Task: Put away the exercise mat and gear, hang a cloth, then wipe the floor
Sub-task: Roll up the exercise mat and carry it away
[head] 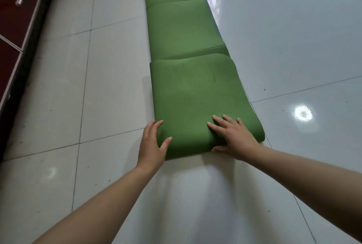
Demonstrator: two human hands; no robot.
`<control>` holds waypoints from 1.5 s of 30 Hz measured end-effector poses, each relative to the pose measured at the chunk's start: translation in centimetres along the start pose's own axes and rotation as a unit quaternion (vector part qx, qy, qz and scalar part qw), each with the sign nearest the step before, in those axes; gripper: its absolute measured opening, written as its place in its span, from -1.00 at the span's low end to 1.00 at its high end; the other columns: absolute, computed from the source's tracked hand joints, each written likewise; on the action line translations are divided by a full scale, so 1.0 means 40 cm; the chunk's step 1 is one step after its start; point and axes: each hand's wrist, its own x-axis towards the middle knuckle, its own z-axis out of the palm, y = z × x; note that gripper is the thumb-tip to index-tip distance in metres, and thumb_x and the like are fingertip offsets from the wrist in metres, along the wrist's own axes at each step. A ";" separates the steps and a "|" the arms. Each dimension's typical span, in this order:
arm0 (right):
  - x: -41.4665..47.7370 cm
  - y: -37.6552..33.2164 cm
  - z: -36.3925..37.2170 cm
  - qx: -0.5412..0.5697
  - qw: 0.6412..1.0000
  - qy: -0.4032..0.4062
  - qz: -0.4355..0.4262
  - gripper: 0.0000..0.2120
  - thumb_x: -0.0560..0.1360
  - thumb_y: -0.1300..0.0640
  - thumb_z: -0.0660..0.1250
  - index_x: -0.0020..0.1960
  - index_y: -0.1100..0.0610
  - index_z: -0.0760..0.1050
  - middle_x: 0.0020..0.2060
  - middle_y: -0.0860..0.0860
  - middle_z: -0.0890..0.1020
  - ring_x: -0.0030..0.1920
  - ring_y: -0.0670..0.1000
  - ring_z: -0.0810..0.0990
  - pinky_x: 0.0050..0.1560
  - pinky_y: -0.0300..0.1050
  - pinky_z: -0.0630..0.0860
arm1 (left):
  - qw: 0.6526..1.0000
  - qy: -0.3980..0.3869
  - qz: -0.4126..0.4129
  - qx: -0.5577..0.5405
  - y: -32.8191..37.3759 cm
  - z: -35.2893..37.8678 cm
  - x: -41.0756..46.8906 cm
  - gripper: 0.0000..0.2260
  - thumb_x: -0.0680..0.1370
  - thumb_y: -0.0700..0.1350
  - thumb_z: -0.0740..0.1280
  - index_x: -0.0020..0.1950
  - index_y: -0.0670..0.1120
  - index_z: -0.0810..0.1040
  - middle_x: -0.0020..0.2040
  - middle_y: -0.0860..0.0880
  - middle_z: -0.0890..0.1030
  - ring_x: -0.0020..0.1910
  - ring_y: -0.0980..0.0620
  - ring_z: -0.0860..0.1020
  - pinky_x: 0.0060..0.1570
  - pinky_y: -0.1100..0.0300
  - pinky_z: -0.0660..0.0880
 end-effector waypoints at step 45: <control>-0.075 -0.100 -0.065 0.023 0.992 0.114 -0.041 -0.09 0.36 -0.18 0.41 0.52 0.02 -0.02 0.52 0.04 0.04 0.51 0.08 0.01 0.50 -0.05 -0.06 | 0.964 -0.079 -0.148 -0.208 0.150 -0.177 -0.005 -0.67 0.52 -0.12 0.36 0.26 0.05 0.39 -0.02 -0.14 0.62 -0.12 -0.02 0.60 -0.06 0.11 0.54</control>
